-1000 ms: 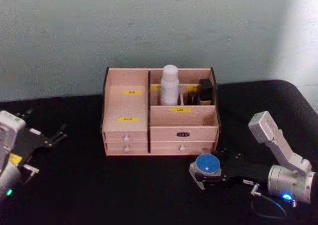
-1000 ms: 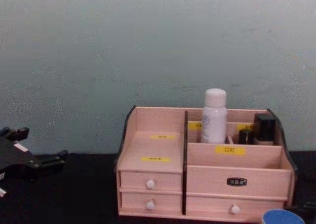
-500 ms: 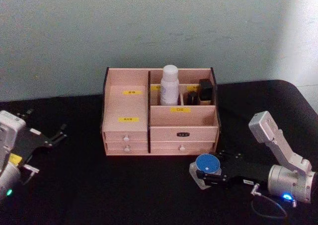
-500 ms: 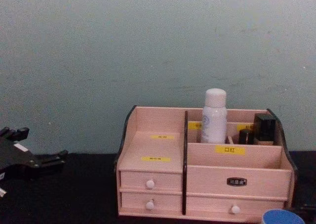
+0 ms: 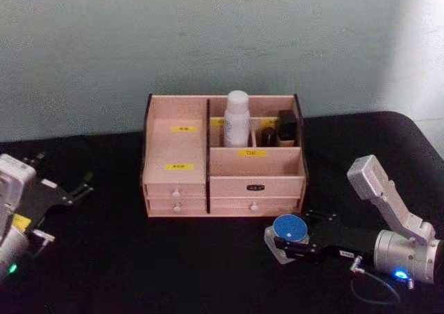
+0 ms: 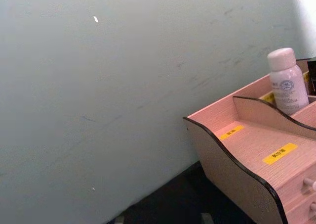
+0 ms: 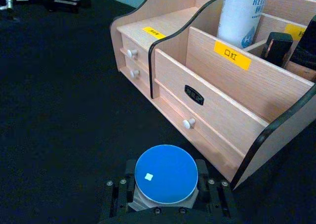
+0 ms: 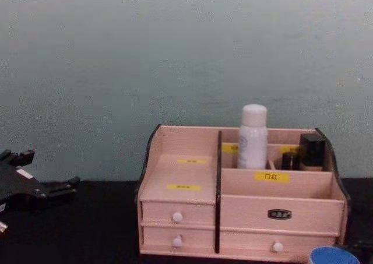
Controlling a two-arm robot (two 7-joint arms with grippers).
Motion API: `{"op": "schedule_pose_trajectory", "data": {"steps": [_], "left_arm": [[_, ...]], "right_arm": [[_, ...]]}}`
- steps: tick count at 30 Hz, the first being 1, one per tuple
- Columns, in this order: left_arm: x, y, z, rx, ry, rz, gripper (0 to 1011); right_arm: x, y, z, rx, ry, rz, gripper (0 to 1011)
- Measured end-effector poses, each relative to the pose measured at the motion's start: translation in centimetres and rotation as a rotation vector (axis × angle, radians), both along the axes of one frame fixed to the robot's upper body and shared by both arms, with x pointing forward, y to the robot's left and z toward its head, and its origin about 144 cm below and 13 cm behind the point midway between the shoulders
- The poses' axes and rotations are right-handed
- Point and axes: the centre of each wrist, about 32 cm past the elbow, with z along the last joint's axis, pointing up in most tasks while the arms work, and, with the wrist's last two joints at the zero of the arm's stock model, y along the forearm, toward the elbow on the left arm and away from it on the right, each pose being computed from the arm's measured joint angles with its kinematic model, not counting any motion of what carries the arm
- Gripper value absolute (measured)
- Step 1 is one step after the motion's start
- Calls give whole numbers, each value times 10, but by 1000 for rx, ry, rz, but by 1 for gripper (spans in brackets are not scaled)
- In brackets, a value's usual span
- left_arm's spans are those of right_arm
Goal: Pick up the facial cleanser and watermelon frost from the table and place them into the tiered storage box.
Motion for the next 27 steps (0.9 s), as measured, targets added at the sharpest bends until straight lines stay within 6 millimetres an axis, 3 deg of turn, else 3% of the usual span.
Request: {"op": "schedule_pose_trajectory", "data": {"steps": [27], "left_arm": [[0,0,0,0,0,0,1001]], "right_arm": [[3,-2,10,51,-14,38,712]]}}
